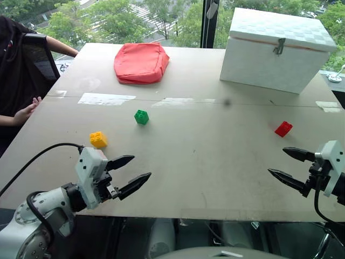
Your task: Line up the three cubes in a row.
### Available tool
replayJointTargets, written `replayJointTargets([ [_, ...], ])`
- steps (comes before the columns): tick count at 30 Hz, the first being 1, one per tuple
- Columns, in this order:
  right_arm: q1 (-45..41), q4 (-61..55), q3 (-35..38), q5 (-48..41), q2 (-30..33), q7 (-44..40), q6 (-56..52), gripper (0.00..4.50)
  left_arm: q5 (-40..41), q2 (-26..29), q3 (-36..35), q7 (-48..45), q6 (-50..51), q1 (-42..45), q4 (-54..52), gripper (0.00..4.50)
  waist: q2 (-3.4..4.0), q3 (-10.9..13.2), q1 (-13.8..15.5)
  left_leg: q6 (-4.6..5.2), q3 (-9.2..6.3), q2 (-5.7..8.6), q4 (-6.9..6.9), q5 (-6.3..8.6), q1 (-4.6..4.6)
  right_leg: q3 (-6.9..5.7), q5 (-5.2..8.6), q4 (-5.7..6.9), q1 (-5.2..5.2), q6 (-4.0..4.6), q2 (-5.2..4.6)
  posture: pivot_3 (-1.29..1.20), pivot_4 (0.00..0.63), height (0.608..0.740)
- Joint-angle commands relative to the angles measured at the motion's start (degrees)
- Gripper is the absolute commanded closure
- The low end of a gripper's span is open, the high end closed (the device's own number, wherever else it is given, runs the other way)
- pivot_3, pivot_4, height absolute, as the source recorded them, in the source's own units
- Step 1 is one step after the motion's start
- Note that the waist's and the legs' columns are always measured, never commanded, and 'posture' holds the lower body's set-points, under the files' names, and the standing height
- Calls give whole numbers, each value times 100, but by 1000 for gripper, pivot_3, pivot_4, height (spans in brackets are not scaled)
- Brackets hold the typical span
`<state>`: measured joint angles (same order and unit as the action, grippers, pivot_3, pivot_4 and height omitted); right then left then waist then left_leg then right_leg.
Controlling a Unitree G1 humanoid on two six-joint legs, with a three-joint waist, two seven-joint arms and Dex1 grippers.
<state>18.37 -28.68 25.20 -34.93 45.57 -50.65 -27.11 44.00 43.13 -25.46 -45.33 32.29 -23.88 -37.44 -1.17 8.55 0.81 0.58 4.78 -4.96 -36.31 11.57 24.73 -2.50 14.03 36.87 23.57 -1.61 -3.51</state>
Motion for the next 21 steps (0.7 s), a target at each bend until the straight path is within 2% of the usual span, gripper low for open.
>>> replayJointTargets([
  [1,-263,-271,-28,135,-256,551,60,0,156,-75,-42,194,32,264,-68,84,0,0,0,0,0,0,0,0,0,0,0,0,0,0,0,0,150,740],
  [4,-841,-506,-234,466,-835,1854,-265,0,521,-268,322,840,455,912,-289,84,1,1,1,-3,0,-4,3,4,4,0,1,0,1,1,19,0,150,740],
  [6,-1358,-546,-367,931,-1026,2977,-1167,0,835,-327,723,1120,706,1467,-595,84,1,1,0,-3,-2,-4,2,3,2,15,5,5,-1,-8,31,0,150,740],
  [8,-1808,-515,-400,1069,-1225,3749,-2050,0,916,-198,1076,1083,850,1860,-826,84,-6,-1,1,-2,0,-2,-6,2,6,33,-1,12,-1,0,38,0,150,740],
  [14,-3054,-51,-267,1402,-2122,5165,-3495,0,759,310,1601,701,926,2572,-849,84,-3,-2,-17,-2,12,6,-6,2,4,77,-3,20,2,4,56,0,150,740],
  [21,-3779,125,-103,1742,-3251,6112,-4033,0,852,501,1705,658,1040,2956,-907,84,3,-1,-9,-2,4,2,2,2,6,77,-14,23,4,-18,67,0,150,740],
])
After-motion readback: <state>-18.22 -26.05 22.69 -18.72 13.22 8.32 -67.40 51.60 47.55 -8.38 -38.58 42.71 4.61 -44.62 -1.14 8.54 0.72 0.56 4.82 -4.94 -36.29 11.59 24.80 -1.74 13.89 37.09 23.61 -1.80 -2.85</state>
